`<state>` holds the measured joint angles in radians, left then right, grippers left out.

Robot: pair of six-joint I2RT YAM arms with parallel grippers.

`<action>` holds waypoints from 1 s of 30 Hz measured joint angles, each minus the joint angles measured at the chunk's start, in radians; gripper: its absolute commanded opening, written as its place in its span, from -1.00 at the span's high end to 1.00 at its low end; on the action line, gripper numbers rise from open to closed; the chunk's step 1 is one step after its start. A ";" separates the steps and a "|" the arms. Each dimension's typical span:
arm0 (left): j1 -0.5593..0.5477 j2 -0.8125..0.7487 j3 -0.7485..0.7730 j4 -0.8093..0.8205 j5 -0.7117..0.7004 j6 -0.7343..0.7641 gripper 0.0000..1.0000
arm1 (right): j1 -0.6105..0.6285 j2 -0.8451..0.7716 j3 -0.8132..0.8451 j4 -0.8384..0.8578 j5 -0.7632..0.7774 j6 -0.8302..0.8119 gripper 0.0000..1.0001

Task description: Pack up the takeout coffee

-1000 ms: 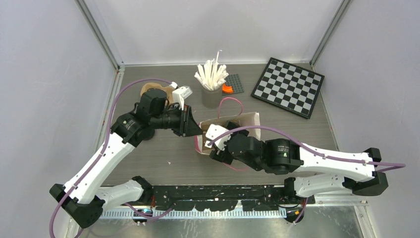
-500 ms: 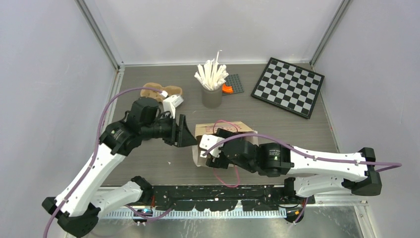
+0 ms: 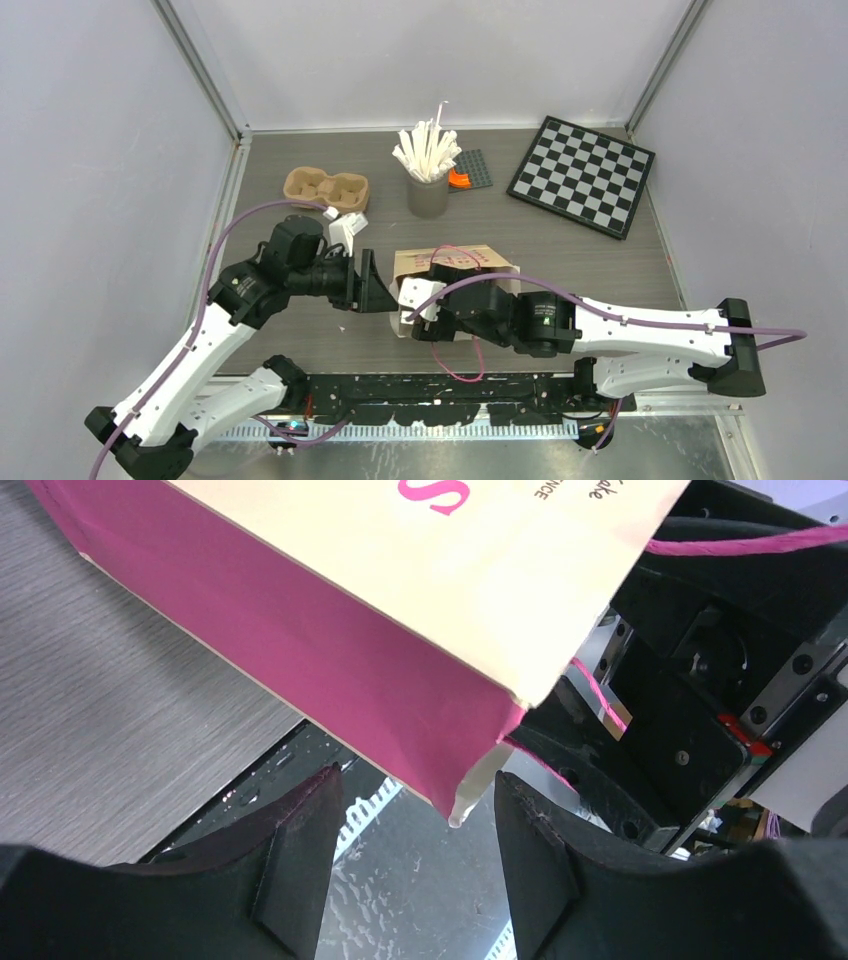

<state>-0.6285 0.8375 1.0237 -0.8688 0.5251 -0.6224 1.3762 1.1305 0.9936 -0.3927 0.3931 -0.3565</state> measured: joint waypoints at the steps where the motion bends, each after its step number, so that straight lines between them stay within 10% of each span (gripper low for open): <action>1: 0.000 0.006 0.000 0.003 0.000 -0.001 -0.14 | -0.005 0.000 -0.007 0.009 -0.009 -0.006 -0.36; 13: 0.000 0.052 0.007 0.011 -0.019 0.061 0.90 | -0.088 0.000 -0.067 0.084 -0.169 -0.134 -0.35; 30: 0.000 0.049 0.032 -0.004 0.053 0.228 0.91 | -0.122 0.124 -0.113 0.220 -0.275 -0.345 -0.25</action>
<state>-0.6285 0.8867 1.0561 -0.8730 0.5777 -0.3943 1.2545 1.2549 0.8803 -0.1726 0.1184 -0.7013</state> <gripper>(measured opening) 0.046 0.791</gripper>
